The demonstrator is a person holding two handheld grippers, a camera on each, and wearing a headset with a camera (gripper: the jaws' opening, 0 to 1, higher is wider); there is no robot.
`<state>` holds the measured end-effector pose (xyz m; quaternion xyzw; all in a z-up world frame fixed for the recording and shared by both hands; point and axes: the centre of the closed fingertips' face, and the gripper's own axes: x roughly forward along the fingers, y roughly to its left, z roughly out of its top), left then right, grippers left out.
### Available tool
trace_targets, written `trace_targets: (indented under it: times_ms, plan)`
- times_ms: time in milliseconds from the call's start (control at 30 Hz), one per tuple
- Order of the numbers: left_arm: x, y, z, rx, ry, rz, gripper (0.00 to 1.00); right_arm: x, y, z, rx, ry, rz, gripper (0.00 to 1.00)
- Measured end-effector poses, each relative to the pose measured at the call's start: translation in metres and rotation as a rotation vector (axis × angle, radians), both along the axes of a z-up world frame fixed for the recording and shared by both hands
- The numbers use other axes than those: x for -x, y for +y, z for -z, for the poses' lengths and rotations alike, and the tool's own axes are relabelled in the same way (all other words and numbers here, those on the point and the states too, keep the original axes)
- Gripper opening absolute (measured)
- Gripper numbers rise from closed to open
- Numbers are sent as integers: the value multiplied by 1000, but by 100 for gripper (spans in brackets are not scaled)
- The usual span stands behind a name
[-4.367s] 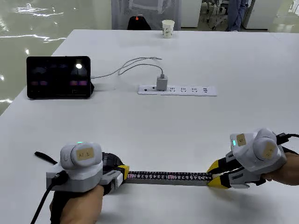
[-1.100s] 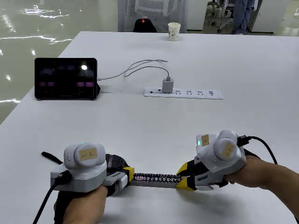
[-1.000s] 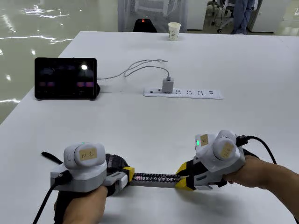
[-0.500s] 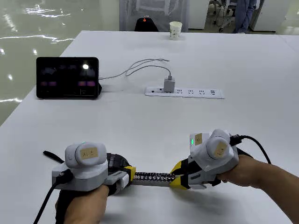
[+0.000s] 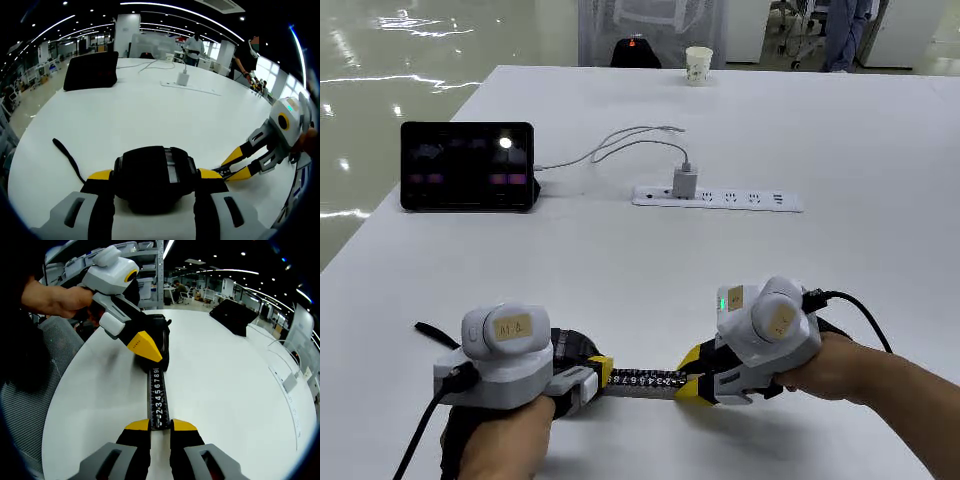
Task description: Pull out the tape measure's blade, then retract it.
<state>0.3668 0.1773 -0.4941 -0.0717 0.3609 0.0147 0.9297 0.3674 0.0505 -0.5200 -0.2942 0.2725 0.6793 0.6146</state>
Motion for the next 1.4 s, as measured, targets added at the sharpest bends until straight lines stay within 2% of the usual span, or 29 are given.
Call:
trace_targets:
  times_ms: [1400]
  plan:
    - [0, 0, 0, 11, 5, 0, 59, 4, 33, 0, -31, -5, -13, 10]
